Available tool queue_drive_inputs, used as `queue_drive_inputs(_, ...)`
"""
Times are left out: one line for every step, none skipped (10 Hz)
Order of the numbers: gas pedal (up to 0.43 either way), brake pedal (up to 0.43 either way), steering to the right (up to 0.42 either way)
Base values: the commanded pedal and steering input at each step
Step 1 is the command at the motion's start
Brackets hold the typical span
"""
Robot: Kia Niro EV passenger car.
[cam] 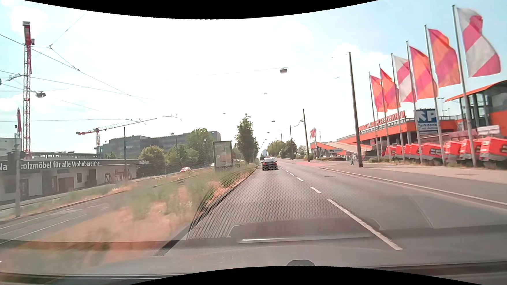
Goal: Follow the waypoints while adhering to traffic rules and regulations
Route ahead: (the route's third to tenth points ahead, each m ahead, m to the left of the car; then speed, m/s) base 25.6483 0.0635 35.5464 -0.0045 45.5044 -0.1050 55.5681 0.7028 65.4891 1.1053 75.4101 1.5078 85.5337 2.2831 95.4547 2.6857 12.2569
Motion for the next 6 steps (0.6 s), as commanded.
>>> queue_drive_inputs(0.130,0.000,-0.006)
queue_drive_inputs(0.130,0.000,-0.006)
queue_drive_inputs(0.130,0.000,-0.005)
queue_drive_inputs(0.130,0.000,-0.006)
queue_drive_inputs(0.130,0.000,-0.006)
queue_drive_inputs(0.130,0.000,-0.006)
